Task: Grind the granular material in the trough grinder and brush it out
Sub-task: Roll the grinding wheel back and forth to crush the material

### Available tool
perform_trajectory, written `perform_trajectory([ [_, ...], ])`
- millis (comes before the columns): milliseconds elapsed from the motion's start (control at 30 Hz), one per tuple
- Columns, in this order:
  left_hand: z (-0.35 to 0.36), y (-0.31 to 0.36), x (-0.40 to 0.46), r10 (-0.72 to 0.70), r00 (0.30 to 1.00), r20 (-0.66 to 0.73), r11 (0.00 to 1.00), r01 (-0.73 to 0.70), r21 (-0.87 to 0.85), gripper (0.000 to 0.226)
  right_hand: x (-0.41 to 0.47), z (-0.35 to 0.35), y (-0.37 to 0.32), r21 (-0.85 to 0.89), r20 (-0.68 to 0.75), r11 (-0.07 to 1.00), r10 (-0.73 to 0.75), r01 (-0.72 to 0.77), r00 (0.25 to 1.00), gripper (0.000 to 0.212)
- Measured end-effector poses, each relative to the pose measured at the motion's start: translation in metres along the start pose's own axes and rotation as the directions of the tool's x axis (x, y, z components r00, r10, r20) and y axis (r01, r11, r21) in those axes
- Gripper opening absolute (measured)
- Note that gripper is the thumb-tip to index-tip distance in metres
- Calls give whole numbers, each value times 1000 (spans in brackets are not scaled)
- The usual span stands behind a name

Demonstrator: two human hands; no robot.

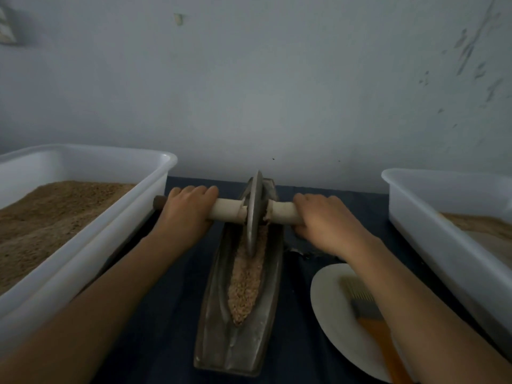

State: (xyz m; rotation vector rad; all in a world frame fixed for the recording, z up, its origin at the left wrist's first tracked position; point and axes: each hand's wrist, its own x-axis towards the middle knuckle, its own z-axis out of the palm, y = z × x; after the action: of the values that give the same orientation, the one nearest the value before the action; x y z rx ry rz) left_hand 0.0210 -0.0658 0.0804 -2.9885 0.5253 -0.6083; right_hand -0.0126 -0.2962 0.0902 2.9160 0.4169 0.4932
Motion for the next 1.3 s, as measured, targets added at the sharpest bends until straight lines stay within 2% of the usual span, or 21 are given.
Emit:
perform_trajectory([
  [100,4,0,0,5,999,-53,1000,-6,-21,27,3,6,-2,-51,-85,998,21,-25,996,21],
  [200,-1,1,-4,35,999,-33,999,-35,3,23,-2,2,-3,-21,-22,1000,23,-24,999,22],
  [300,-12,-3,-9,45,990,134,999,-47,16,24,-9,-13,-5,110,172,994,-8,-11,985,20],
  [367,-22,-5,-13,35,955,293,999,-33,-14,28,-15,-27,-9,173,334,984,-32,-28,942,21],
  [433,-33,-4,-18,48,904,424,998,-31,-47,30,-19,-39,-13,197,436,980,-72,-17,897,20],
  [567,-52,-3,-26,91,796,598,996,-72,-55,36,-28,-53,-17,237,553,971,-126,-11,824,26],
  [667,-56,-4,-28,95,764,638,995,-73,-60,37,-29,-54,-19,237,565,972,-140,3,813,26],
  [767,-49,-4,-24,77,802,592,997,-60,-47,39,-25,-50,-16,243,525,970,-125,-7,842,24],
  [867,-34,-6,-15,50,883,466,998,-26,-57,40,-18,-38,-11,217,418,976,-75,-19,905,19],
  [967,-16,-7,-5,17,961,276,999,-9,-30,32,-9,-20,-5,138,244,990,-25,-9,969,16],
  [1033,-4,-5,-3,21,996,86,999,-23,26,27,-4,-7,-1,81,106,997,-13,4,994,19],
  [1133,11,-4,-1,57,989,-137,998,-57,4,30,1,5,1,17,-37,1000,12,-11,999,23],
  [1200,15,-7,-1,85,984,-159,995,-92,-36,37,1,8,0,-13,-76,999,28,-29,997,23],
  [1300,12,-13,-4,126,988,-88,981,-138,-137,40,-2,4,-2,-6,-39,1000,21,-21,999,23],
])
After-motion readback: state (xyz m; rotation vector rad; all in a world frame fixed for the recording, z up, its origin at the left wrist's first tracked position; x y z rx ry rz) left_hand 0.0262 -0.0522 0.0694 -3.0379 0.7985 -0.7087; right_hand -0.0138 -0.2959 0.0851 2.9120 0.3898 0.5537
